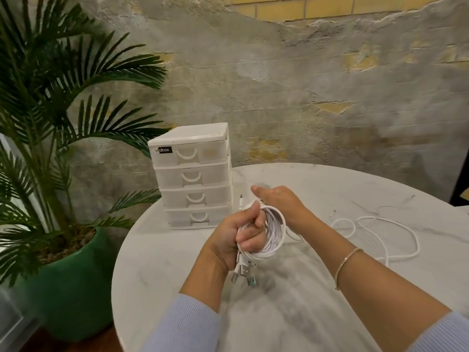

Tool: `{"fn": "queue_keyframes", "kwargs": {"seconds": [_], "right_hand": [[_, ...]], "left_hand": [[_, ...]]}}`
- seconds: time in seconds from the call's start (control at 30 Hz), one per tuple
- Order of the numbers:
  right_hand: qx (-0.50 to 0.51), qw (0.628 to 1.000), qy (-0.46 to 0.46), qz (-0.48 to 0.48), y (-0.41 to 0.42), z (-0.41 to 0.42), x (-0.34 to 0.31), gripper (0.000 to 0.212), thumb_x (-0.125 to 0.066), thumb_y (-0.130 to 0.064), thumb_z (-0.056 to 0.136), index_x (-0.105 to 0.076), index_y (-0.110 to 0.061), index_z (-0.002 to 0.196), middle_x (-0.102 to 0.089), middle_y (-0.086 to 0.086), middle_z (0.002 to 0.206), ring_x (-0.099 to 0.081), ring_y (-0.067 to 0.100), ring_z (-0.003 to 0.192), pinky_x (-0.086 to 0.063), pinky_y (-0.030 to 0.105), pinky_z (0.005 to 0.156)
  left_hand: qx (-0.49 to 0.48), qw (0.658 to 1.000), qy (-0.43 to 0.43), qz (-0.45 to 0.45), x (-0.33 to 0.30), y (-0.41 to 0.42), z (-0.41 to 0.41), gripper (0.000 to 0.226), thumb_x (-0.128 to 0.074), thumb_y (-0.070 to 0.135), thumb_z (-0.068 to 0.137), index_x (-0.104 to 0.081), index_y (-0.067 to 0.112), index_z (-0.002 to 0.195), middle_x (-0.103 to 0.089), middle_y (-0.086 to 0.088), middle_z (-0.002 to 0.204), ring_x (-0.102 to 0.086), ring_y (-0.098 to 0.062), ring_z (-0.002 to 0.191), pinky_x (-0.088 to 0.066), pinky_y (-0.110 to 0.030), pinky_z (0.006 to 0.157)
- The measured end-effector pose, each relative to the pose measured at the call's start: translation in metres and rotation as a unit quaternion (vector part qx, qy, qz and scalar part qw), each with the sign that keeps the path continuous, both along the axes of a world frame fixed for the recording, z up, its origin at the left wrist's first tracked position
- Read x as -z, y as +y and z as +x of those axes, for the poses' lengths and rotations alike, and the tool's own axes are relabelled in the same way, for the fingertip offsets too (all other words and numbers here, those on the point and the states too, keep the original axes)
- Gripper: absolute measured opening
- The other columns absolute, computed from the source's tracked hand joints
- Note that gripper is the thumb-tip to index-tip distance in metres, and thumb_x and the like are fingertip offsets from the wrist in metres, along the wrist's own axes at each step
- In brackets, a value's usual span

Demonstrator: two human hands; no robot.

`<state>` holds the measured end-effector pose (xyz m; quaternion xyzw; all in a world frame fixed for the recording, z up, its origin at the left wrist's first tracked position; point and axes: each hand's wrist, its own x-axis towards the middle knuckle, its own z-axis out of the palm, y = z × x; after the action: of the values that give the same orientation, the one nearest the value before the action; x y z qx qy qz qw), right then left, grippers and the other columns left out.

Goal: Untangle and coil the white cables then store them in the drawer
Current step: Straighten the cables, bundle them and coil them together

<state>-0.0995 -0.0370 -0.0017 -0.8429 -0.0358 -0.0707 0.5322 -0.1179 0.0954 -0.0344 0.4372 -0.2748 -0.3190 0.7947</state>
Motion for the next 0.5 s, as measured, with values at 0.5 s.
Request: {"fn": "queue_keyframes", "kwargs": {"seconds": [0.5], "right_hand": [[-0.113,0.993,-0.020,0.010,0.002,-0.017,0.020,0.050,-0.029,-0.066,0.088,-0.060,-0.030,0.073,-0.069,0.006,0.090,-0.064,0.024,0.087,-0.050,0.041,0.083]], "left_hand": [[-0.090,0.992,0.045,-0.080,0.006,-0.002,0.009,0.038,-0.092,0.031,0.051,-0.062,0.011,0.059,-0.036,0.008,0.028,-0.038,-0.003,0.025,-0.036,-0.015,0.031]]}}
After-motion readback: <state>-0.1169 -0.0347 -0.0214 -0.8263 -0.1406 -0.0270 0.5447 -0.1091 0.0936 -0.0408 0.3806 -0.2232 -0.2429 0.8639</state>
